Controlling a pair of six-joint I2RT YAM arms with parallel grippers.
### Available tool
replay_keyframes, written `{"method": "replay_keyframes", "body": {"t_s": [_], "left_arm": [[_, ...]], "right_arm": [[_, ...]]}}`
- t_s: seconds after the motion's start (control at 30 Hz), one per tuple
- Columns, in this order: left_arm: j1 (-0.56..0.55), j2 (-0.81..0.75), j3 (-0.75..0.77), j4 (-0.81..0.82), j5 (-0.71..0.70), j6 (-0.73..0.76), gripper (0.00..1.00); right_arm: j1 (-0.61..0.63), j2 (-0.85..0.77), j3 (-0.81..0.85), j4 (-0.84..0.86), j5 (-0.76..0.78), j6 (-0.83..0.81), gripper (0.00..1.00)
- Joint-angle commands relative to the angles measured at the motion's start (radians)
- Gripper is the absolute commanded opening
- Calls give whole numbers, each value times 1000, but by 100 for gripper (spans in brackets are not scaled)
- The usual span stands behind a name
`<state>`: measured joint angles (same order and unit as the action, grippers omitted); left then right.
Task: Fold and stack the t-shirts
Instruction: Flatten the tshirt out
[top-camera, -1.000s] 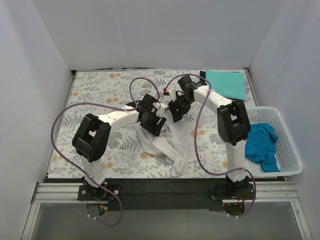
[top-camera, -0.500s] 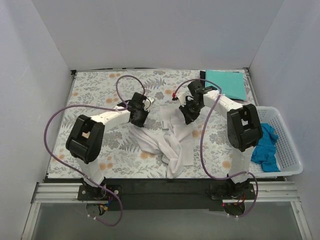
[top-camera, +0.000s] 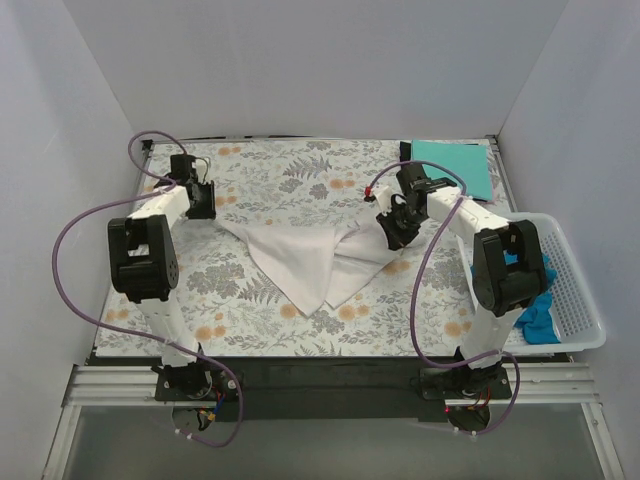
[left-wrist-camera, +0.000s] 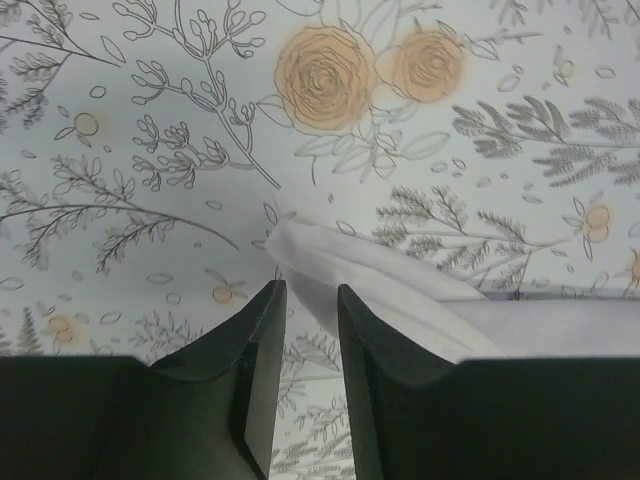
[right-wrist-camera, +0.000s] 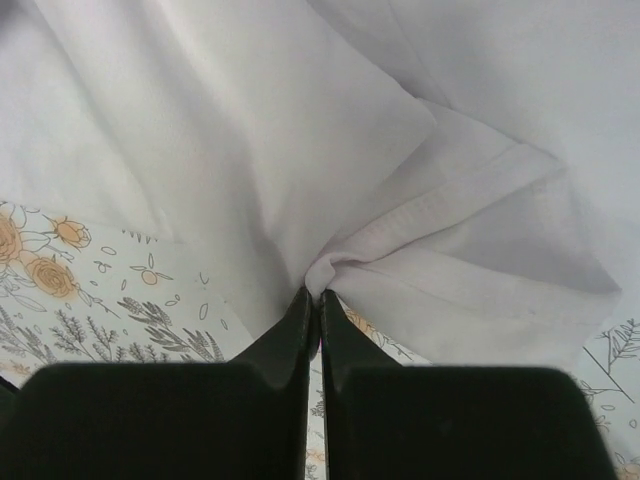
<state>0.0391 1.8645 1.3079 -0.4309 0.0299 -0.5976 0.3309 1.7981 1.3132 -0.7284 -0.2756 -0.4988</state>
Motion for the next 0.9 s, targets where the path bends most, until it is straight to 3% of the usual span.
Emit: {"method": "replay_keyframes", "body": {"t_s": [0.0, 0.07, 0.1, 0.2, 0.37, 0.47, 0.63, 0.7, 0.87], "left_arm": [[56, 59, 126, -103, 154, -42, 28], [91, 21, 143, -117, 246, -32, 43], [97, -5, 131, -123, 354, -9, 45], [94, -149, 78, -132, 523, 105, 47], [64, -310, -33, -300, 790, 287, 45], [-62, -422, -173, -373, 867, 376, 43], [-428, -697, -465, -151, 705, 401, 45], [-581, -711, -525, -80, 587, 374, 45], [-787, -648, -575, 52, 380, 354, 46]], "right_arm": [[0, 7, 44, 0, -46, 52, 9], [-1, -6, 60, -6, -48, 62, 23], [-1, -17, 60, -8, -43, 57, 39], [-15, -78, 47, -12, -16, 33, 63], [16, -231, -30, -16, -71, -29, 64], [78, -291, -84, -14, -106, -23, 58], [134, -278, -178, 4, -189, 55, 50], [140, -255, -187, 11, -217, 80, 46], [160, -204, -187, 78, -232, 134, 44]]}}
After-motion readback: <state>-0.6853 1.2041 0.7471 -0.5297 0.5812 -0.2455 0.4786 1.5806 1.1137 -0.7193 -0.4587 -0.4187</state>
